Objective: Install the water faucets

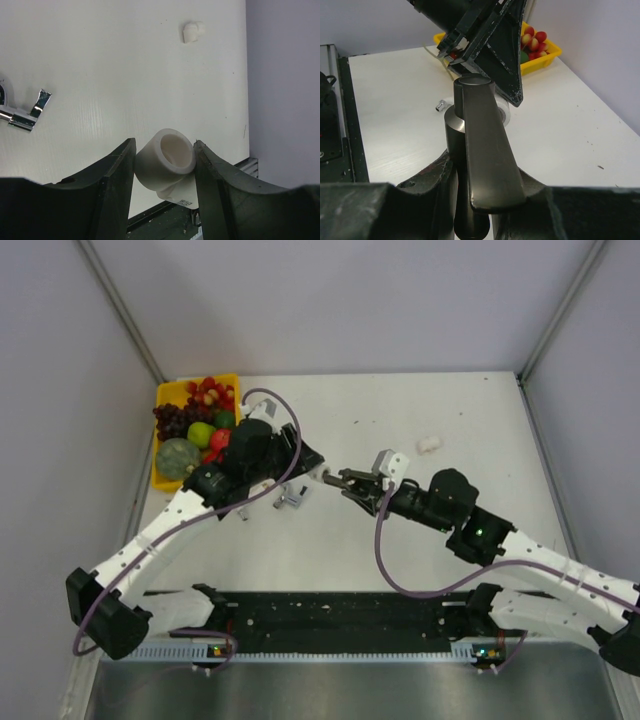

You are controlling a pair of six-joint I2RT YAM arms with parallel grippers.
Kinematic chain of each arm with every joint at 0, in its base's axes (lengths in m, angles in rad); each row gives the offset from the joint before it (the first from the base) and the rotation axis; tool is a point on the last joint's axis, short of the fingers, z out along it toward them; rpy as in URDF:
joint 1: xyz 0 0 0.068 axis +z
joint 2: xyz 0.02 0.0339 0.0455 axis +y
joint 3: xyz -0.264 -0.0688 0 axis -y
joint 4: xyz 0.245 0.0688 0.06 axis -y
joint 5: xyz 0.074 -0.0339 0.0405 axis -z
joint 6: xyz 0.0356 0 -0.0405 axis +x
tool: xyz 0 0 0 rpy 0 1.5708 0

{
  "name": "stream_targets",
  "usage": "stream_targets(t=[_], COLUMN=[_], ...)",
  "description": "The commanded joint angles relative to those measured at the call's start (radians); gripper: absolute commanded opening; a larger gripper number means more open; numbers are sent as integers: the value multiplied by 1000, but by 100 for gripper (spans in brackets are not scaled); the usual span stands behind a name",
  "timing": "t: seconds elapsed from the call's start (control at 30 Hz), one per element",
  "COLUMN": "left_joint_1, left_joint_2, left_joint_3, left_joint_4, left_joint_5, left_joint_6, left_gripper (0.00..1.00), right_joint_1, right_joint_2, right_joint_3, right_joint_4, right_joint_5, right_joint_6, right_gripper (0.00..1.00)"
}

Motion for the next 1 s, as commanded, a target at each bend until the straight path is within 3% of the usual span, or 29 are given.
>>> stream_targets(t=[0.0, 0.3, 0.97], left_joint_1=[-5, -10, -33], left_joint_2=[-51, -71, -57], left_joint_3=[26, 35, 49], left_joint_4=[50, 77, 49], left_joint_5=[-7, 105, 57], left_joint_6=[-4, -26, 6], left_gripper=[0, 0, 0], right_joint_1=[22, 25, 25], right_joint_2=[-31, -33, 3], right_joint_3=[66, 60, 46], right_joint_4=[13, 2, 60], right_joint_5=[-20, 21, 47], right_joint_6=[-21, -40, -35], right_gripper=[0, 0, 0])
